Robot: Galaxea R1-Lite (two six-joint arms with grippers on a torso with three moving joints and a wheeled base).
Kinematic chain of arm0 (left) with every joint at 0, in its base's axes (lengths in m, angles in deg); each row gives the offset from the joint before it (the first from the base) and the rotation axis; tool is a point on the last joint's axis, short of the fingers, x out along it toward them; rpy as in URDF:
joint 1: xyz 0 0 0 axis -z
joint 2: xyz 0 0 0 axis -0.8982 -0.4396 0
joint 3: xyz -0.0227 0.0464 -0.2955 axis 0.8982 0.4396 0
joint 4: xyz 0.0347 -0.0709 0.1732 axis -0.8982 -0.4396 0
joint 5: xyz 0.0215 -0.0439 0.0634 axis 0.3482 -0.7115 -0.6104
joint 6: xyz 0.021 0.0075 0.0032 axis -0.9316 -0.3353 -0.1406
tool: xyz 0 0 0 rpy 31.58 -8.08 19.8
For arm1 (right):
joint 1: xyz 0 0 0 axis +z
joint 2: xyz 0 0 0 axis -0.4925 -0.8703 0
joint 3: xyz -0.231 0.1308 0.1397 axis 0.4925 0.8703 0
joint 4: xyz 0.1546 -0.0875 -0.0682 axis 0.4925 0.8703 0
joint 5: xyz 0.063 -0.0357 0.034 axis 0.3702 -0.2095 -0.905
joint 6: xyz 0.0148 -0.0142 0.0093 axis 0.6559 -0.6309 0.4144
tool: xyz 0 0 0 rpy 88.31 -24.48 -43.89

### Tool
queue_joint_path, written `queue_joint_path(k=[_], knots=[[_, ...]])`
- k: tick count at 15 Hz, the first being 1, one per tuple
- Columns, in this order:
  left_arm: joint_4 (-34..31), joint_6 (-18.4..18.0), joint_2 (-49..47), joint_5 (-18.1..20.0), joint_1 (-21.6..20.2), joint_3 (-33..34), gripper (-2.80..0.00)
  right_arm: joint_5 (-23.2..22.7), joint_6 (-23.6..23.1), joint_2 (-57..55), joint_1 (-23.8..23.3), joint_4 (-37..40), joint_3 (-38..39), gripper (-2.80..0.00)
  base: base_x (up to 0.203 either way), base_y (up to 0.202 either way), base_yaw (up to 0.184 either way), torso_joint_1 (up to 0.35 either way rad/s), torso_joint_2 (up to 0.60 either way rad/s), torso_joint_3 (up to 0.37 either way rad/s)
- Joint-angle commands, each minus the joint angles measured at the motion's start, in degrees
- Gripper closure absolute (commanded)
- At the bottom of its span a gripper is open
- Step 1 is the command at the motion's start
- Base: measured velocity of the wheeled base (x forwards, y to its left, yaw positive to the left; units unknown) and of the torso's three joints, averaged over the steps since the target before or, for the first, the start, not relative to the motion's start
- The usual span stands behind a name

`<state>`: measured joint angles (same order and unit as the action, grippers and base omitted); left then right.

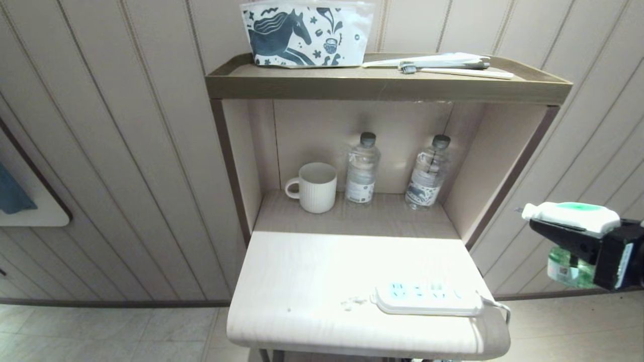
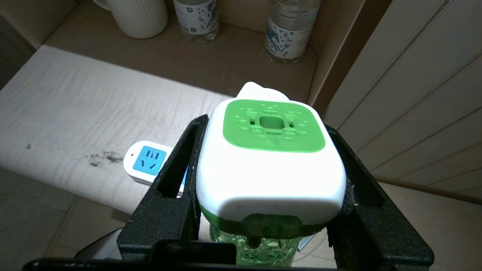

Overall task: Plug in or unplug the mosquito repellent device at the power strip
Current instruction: Place the mosquito repellent liquid on the table

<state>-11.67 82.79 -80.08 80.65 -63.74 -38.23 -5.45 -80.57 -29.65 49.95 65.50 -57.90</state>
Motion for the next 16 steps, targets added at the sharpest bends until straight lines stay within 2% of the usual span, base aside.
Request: queue_joint_path(k=[1, 9, 14, 16], knots=[[0.0, 0.0, -0.1, 0.0, 0.0, 0.0, 0.0, 0.0, 0.0, 0.2, 0.1, -0.1, 0.1, 0.0, 0.0, 0.0, 0.0, -0.232, 0.52, 0.293], [0.0, 0.0, -0.1, 0.0, 0.1, 0.0, 0.0, 0.0, 0.0, 1.1, 0.4, -0.1, 0.2, 0.0, 0.0, 0.0, 0.0, -0.203, 0.49, 0.288], [0.0, 0.0, -0.1, 0.0, 0.0, 0.0, 0.0, -0.3, 0.3, 0.8, 0.4, -1.1, 1.2, 0.0, 0.0, 0.0, 0.0, -0.045, 0.12, 0.069], [0.0, 0.0, -0.1, 0.0, 0.0, 0.1, 0.0, -0.1, 0.9, -1.4, -0.1, -6.2, 2.1, 0.0, 0.0, 0.0, 0.0, 0.0, 0.0, 0.0]])
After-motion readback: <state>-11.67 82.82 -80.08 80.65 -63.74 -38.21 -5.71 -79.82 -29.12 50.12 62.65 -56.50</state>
